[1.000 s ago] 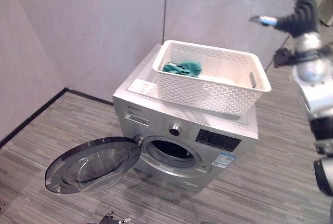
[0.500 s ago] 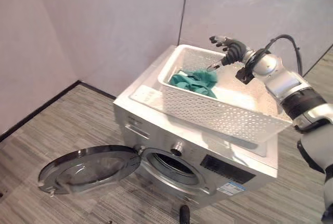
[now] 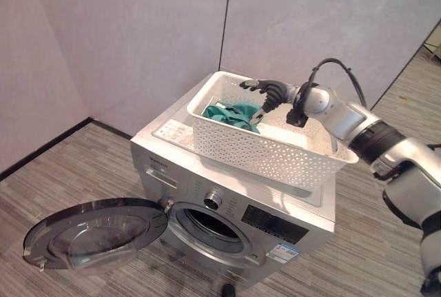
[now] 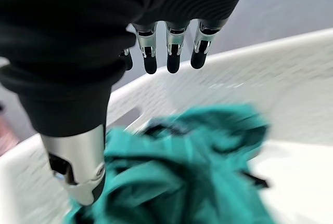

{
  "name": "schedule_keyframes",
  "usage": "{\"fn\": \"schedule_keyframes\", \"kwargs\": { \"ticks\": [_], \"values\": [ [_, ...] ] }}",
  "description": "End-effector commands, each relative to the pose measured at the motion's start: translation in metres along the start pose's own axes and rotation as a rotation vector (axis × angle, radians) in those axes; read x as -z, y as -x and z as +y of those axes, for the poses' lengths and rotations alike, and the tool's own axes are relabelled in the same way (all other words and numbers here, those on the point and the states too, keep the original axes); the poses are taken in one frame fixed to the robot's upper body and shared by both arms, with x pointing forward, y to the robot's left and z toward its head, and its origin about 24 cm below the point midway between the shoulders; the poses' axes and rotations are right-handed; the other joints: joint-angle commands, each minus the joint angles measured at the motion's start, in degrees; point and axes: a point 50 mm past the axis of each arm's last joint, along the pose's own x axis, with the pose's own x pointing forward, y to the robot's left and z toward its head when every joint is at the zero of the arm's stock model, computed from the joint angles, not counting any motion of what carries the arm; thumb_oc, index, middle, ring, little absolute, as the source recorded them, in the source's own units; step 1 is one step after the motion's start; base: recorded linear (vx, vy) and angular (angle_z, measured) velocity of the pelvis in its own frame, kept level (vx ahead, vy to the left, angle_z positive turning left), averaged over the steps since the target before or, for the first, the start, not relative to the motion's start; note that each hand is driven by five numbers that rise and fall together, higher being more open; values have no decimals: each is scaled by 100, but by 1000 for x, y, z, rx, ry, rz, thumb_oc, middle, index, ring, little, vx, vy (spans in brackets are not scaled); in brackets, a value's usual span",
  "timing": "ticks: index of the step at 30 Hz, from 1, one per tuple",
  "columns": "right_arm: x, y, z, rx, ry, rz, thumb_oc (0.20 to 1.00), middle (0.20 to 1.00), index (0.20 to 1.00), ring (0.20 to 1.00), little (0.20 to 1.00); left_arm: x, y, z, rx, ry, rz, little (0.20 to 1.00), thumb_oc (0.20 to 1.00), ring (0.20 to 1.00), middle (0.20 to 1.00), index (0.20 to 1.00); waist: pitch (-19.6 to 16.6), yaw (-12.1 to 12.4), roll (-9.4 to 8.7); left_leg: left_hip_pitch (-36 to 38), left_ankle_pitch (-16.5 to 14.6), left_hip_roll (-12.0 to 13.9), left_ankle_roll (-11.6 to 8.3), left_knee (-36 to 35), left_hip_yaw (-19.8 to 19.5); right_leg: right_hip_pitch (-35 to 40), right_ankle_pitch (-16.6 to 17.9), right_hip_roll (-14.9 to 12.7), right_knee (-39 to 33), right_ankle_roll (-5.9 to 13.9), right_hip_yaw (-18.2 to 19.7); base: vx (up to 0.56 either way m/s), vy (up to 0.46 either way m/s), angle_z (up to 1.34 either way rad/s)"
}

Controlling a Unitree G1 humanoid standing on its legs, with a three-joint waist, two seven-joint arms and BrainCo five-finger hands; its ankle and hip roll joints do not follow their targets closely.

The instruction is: Grab the laundry basket,head to the washer,open it,put in the laundry and shut it.

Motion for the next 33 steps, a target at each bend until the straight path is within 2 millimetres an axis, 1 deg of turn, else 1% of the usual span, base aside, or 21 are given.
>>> {"fn": "schedule_keyframes", "kwargs": {
  "ticks": [1, 7, 8, 9, 10, 11, 12, 13, 16, 17, 19, 22, 23, 24, 25, 26, 27, 28, 29, 30, 33],
  "values": [
    [-9, 14, -62, 174, 88, 39, 1000, 1000, 1000, 1000, 1000, -15, -3, -1, 4, 52, -15, 1000, 1000, 1000, 1000, 1000, 434, 192, -255, -16, 43, 92, 65, 25, -76, 586, -682, -535, 202, 620, 12, -19, -51, 24],
    [2, 9, -59, 172, 91, 108, 1000, 1000, 1000, 1000, 1000, -15, -2, 12, -35, 79, -11, 1000, 1000, 1000, 1000, 1000, 655, 411, -394, -298, 159, 162, -1, 25, -233, 458, -687, -500, 201, 585, -112, -31, -45, 13],
    [2, 9, -59, 172, 91, 108, 1000, 1000, 1000, 1000, 1000, -15, -2, 12, -35, 79, -11, 1000, 1000, 1000, 1000, 1000, 652, 406, -395, -304, 160, 161, -1, 25, -237, 454, -688, -501, 203, 585, -115, -88, -83, 25],
    [15, 10, -59, 163, 112, 180, 1000, 1000, 1000, 1000, 1000, -21, -3, 17, -45, 70, -28, 1000, 1000, 1000, 1000, 1000, 793, 502, -426, -501, 240, 182, -31, 25, -348, 344, -698, -488, 213, 561, -197, -57, -47, 23],
    [15, 10, -59, 163, 112, 179, 1000, 1000, 1000, 1000, 1000, -21, -3, 17, -45, 70, -28, 1000, 1000, 1000, 1000, 1000, 790, 497, -426, -506, 242, 182, -31, 25, -352, 340, -699, -489, 214, 561, -201, -84, -71, 29],
    [22, 12, -60, 164, 126, 216, 1000, 1000, 1000, 1000, 1000, -24, -3, 19, -49, 66, -37, 1000, 1000, 1000, 1000, 1000, 882, 540, -433, -614, 293, 182, -49, 25, -421, 289, -695, -481, 217, 545, -243, -27, -25, 29],
    [22, 12, -60, 164, 126, 216, 1000, 1000, 1000, 1000, 1000, -24, -3, 19, -49, 66, -37, 1000, 1000, 1000, 1000, 1000, 878, 535, -433, -620, 295, 182, -50, 25, -426, 285, -695, -482, 218, 545, -248, -49, -50, 39],
    [29, 19, -65, 170, 150, 250, 1000, 1000, 1000, 1000, 1000, -28, -3, 20, -46, 59, -47, 1000, 1000, 1000, 1000, 1000, 959, 542, -440, -727, 345, 189, -71, 25, -486, 228, -693, -471, 218, 531, -291, -28, -34, 30],
    [31, 23, -66, 153, 179, 254, 1000, 1000, 1000, 1000, 1000, -31, -3, 19, -42, 43, -53, 1000, 1000, 1000, 1000, 1000, 1008, 524, -438, -801, 376, 203, -87, 25, -517, 185, -697, -468, 225, 522, -333, -15, -30, 23],
    [35, 26, -61, 109, 207, 267, 1000, 1000, 1000, 1000, 1000, -33, -4, 18, -30, 25, -62, 1000, 1000, 1000, 1000, 1000, 1048, 514, -438, -842, 388, 217, -96, 25, -543, 152, -712, -461, 240, 518, -353, -6, -23, 11],
    [38, 27, -60, 92, 220, 275, 1000, 1000, 1000, 1000, 1000, -36, -4, 17, -26, 23, -71, 1000, 1000, 1000, 1000, 1000, 1073, 515, -422, -863, 398, 219, -97, 25, -558, 127, -710, -466, 250, 516, -350, 0, 0, 0],
    [44, 30, -55, 51, 247, 299, 1000, 1000, 1000, 1000, 1000, -51, -5, 14, -14, 17, -126, 1000, 1000, 1000, 1000, 1000, 1182, 534, -374, -982, 440, 210, -97, 25, -615, 7, -697, -469, 270, 513, -355, -49, -5, -2],
    [47, 30, -53, 27, 270, 315, 1000, 1000, 1000, 1000, 1000, -63, -5, 11, -4, 9, -171, 1000, 1000, 1000, 1000, 1000, 1252, 544, -336, -1084, 475, 205, -101, 25, -629, -88, -684, -475, 279, 509, -358, -56, 5, 3],
    [47, 30, -53, 27, 270, 315, 1000, 1000, 1000, 1000, 1000, -63, -5, 11, -4, 9, -171, 1000, 1000, 1000, 1000, 1000, 1250, 543, -336, -1085, 475, 205, -101, 25, -629, -89, -684, -475, 280, 509, -358, -78, 9, 3],
    [49, 29, -52, 15, 282, 334, 1000, 1000, 1000, 1000, 1000, -78, -4, 5, 18, -19, -223, 1000, 1000, 1000, 1000, 1000, 1349, 557, -288, -1226, 531, 200, -101, 25, -643, -201, -662, -482, 280, 507, -356, -43, 4, 3],
    [49, 29, -52, 15, 282, 334, 1000, 1000, 1000, 1000, 1000, -78, -4, 5, 18, -19, -223, 1000, 1000, 1000, 1000, 1000, 1348, 556, -288, -1228, 531, 200, -101, 25, -643, -202, -662, -482, 281, 507, -356, -59, 6, 4],
    [49, 28, -50, 13, 287, 332, 944, 944, 944, 944, 944, -83, -4, 2, 23, -29, -238, 1000, 1000, 1000, 1000, 1000, 1391, 561, -274, -1264, 547, 195, -96, 25, -645, -230, -660, -480, 279, 503, -349, -24, 4, 4],
    [47, 26, -48, 6, 288, 327, 297, 297, 297, 297, 297, -87, -4, 0, 29, -43, -250, 1000, 1000, 1000, 1000, 1000, 1419, 558, -259, -1303, 564, 192, -92, 25, -638, -247, -650, -479, 262, 498, -341, 0, 0, 0],
    [47, 26, -48, 6, 288, 328, 297, 297, 297, 297, 297, -87, -4, 0, 29, -43, -250, 1000, 1000, 1000, 1000, 1000, 1418, 558, -258, -1305, 565, 192, -92, 25, -638, -248, -650, -479, 262, 498, -341, 0, 0, 0],
    [49, 25, -48, 9, 278, 339, 200, 200, 200, 200, 200, -88, -4, -1, 32, -48, -251, 1000, 1000, 1000, 1000, 1000, 1426, 560, -255, -1309, 566, 190, -87, 25, -637, -251, -645, -478, 257, 496, -335, 0, 0, 0],
    [41, 18, -52, 73, 247, 309, 200, 200, 200, 200, 200, -86, -5, -2, 19, -41, -229, 1000, 1000, 1000, 1000, 1000, 1397, 499, -250, -1280, 540, 172, -65, 25, -587, -228, -625, -468, 208, 483, -265, 0, 0, 0]
  ]
}}
